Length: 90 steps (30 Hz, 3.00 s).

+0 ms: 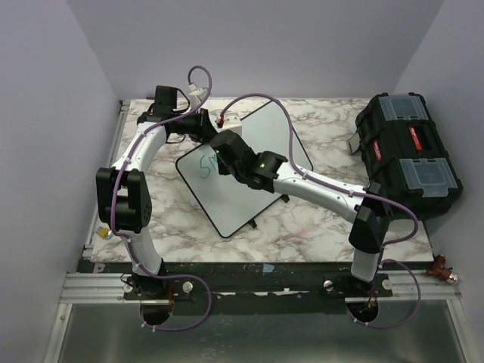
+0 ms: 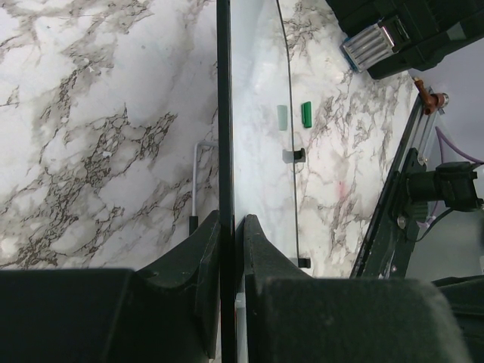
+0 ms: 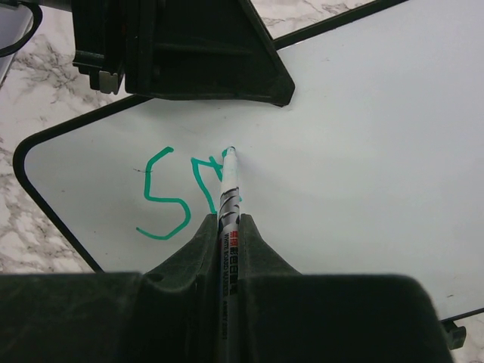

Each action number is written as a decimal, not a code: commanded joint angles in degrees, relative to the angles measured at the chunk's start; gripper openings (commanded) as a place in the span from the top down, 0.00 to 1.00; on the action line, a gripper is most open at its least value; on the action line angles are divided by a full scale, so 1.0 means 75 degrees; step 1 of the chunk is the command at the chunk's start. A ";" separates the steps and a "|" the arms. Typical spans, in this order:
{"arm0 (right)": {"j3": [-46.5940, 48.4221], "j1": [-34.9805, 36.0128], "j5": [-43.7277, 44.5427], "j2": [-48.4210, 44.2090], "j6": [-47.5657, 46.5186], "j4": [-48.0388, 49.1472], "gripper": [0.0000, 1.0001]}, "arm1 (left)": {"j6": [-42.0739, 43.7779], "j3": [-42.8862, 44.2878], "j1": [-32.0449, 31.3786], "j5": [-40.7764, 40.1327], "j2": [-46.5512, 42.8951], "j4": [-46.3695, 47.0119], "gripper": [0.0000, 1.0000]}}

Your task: Write a sentence on the whiteboard

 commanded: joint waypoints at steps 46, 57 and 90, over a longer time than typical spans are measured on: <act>-0.2092 -0.0802 -0.1819 -0.1921 -0.0680 0.1183 0.99 | 0.0479 -0.0162 -0.0078 0.0007 -0.0064 0.0426 1.00; -0.1599 -0.1105 -0.2438 -0.1552 -0.0786 0.0901 0.99 | 0.0243 -0.0286 -0.0078 -0.0431 -0.0153 0.0829 1.00; -0.1773 -0.1281 -0.2420 -0.1169 -0.0432 0.1322 0.99 | -0.0078 -0.1002 -0.0106 -0.0726 -0.0858 0.1602 1.00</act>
